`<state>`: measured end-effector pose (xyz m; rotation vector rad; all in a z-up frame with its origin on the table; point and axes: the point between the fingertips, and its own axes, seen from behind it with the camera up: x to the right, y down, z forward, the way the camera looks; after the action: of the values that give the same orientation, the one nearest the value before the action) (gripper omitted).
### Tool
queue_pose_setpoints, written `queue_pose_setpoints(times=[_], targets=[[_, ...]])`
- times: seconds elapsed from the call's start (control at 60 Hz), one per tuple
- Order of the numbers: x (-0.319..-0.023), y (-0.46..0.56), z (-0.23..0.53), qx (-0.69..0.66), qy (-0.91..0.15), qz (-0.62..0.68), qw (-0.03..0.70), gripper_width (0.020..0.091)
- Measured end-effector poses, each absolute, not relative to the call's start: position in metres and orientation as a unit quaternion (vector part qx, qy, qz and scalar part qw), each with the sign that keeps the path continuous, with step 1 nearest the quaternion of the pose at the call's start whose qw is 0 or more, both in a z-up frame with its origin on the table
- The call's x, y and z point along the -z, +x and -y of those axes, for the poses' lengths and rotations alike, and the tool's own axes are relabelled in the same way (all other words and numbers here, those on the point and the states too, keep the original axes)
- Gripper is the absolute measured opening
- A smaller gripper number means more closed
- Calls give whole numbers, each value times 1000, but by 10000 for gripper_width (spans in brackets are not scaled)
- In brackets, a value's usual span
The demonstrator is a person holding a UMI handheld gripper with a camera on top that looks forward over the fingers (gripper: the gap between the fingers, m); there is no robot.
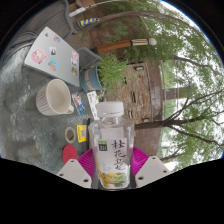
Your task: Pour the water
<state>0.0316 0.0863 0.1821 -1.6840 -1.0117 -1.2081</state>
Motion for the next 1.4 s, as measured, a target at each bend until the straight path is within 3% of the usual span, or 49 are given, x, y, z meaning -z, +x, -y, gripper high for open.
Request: queue_pose_setpoints(times=[0.083,0.3,0.5,0.683,0.817,0.967,1.05,1.067,1.083,1.15,1.167,1.25,1.4], targets=[[-173,13,-106,537,-598,487,342,440],[-189,-9,-139,642,-397,631,176,441],[-175,-8,-142,631,-384,656,153,442],[-174,-5,-151,600,-455,611,245,442],[-199,-2,-157,502,-596,459,427,447],[-174,18,-136,278,-715,209,607,446],[-161,34,-164,169,-758,116,619,447],[-143,39,-146,145,-753,78,637,447],[-152,41,-158,128,-770,75,621,447],[-132,52,-164,77,-770,22,633,447],[-116,52,-160,64,-768,5,638,446],[-116,75,-167,62,-770,-3,635,446],[-67,93,-162,32,-787,-20,616,448]])
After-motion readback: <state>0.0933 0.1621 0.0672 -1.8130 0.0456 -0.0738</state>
